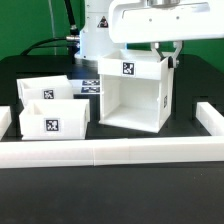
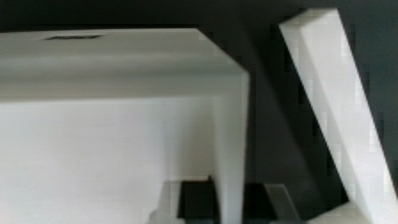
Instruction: Assemble drawer
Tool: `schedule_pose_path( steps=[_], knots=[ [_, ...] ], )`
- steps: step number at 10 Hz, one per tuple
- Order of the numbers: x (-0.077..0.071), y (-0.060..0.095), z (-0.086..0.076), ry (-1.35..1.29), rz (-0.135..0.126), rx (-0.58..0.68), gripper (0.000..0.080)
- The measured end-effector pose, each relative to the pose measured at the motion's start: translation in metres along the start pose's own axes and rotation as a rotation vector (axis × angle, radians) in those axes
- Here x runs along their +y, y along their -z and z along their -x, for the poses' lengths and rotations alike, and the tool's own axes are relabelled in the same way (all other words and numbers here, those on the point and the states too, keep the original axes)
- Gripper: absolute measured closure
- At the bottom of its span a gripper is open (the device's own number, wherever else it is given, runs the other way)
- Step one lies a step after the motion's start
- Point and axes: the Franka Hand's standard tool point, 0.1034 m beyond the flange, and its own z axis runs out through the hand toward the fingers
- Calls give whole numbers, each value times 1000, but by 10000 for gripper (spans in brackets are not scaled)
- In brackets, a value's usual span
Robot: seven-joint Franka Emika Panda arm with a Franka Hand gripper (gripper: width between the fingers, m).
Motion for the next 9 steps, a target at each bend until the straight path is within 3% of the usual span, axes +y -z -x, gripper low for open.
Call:
schedule_pose_path(
  steps=[4,9],
  knots=[
    [-10,1,-44,-68,-18,23,760],
    [-18,2,-46,-281,-45,16,758]
  ],
)
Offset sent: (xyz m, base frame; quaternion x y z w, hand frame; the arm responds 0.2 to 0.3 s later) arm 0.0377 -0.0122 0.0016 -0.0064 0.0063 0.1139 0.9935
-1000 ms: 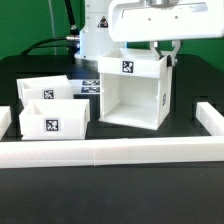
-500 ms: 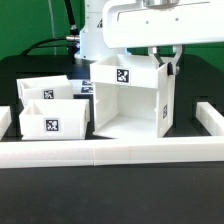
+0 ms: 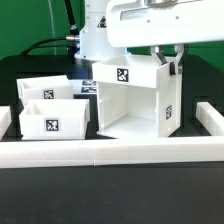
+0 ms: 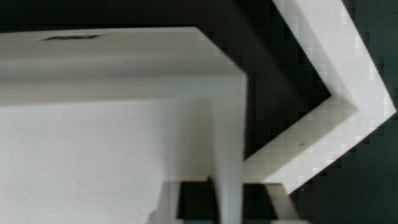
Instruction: Assemble drawer
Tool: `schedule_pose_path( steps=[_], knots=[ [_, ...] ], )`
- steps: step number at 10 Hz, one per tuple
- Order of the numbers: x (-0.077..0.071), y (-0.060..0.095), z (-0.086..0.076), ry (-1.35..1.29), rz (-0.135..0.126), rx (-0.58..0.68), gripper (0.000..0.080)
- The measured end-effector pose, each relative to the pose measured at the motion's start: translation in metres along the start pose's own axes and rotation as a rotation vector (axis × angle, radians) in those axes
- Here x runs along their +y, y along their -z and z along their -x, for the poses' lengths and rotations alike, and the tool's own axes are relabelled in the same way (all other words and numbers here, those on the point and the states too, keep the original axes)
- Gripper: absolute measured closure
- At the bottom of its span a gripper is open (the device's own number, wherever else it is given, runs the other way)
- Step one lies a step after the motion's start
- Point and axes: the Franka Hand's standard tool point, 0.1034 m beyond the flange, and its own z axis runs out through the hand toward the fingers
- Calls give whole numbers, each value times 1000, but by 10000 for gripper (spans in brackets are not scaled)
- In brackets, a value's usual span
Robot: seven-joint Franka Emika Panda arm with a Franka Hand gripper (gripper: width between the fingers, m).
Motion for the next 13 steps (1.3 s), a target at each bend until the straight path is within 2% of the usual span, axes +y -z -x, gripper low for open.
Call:
schedule_pose_path(
  steps=[2,6,7,10,13],
  knots=[
    [-2,0,2,-63,-6,-5,758],
    [-25,-7,2,-490,-33,-28,758],
    [-30,-9,0,-569,-29,-39,757],
    [-43,-14,-9,-813,-52,-71,757],
    [-51,-15,-21,-832,-54,-84,757]
  ],
)
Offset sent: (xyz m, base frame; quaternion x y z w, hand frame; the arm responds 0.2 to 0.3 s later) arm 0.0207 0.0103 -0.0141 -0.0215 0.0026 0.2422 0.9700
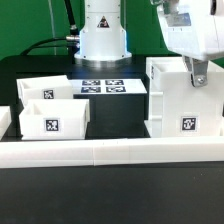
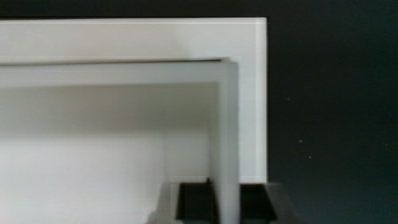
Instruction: Assemble drawer
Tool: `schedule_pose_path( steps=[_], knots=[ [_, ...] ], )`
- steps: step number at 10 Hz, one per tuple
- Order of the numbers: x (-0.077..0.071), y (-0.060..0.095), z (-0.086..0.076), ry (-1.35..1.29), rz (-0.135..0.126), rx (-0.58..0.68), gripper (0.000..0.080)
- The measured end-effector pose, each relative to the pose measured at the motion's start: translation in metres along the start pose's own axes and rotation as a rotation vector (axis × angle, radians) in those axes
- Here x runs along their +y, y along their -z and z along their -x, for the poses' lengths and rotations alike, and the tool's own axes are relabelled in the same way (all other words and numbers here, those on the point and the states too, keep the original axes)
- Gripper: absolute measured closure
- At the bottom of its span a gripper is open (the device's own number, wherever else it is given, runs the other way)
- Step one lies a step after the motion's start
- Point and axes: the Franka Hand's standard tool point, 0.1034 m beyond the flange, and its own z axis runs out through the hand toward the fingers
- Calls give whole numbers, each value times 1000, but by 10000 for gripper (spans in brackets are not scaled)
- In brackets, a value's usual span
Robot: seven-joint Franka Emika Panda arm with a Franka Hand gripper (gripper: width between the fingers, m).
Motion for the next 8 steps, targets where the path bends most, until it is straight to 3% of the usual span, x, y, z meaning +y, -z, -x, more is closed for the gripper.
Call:
schedule_pose_path(
  steps=[2,5,6,7,8],
  knots=[
    [-12,-2,1,2,-11,-4,757],
    [-12,-2,3,14,0,-7,753],
    [-12,-2,3,16,0,-7,526],
    [-12,-2,3,19,-1,-7,526],
    [-13,-1,4,23,-3,-7,328]
  ],
)
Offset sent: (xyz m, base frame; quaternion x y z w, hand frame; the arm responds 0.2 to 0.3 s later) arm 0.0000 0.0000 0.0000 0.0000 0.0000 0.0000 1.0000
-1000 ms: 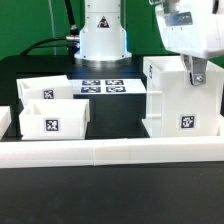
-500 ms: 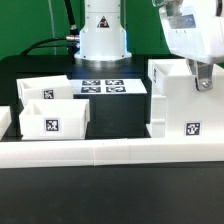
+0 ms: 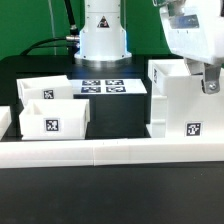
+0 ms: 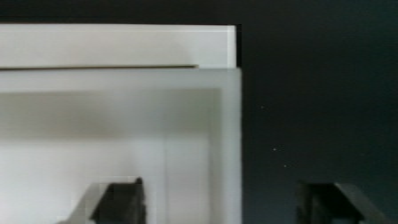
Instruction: Assemble drawer
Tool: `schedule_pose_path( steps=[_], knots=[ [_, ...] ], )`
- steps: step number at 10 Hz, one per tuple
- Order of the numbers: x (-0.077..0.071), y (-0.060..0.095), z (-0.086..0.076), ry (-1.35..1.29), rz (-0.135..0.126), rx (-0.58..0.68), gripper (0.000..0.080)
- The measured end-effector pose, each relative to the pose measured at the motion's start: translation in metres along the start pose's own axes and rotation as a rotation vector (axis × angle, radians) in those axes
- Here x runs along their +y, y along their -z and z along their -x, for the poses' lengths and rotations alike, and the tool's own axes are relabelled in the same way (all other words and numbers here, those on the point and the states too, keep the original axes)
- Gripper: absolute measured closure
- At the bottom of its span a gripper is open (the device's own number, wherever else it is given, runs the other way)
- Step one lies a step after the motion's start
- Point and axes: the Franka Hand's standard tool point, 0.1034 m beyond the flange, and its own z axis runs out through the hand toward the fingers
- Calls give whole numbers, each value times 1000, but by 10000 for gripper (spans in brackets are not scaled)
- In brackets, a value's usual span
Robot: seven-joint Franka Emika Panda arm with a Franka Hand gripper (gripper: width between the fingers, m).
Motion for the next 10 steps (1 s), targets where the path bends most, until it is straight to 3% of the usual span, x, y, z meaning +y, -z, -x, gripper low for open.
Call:
schedule_pose_path(
  steps=[1,4,7,10],
  knots=[
    [0,1,1,10,-1,0,196],
    [14,20,2,233,-2,-7,153],
    [31,53,-14,505,3,-15,151],
    [32,54,-15,563,5,-17,151]
  ],
)
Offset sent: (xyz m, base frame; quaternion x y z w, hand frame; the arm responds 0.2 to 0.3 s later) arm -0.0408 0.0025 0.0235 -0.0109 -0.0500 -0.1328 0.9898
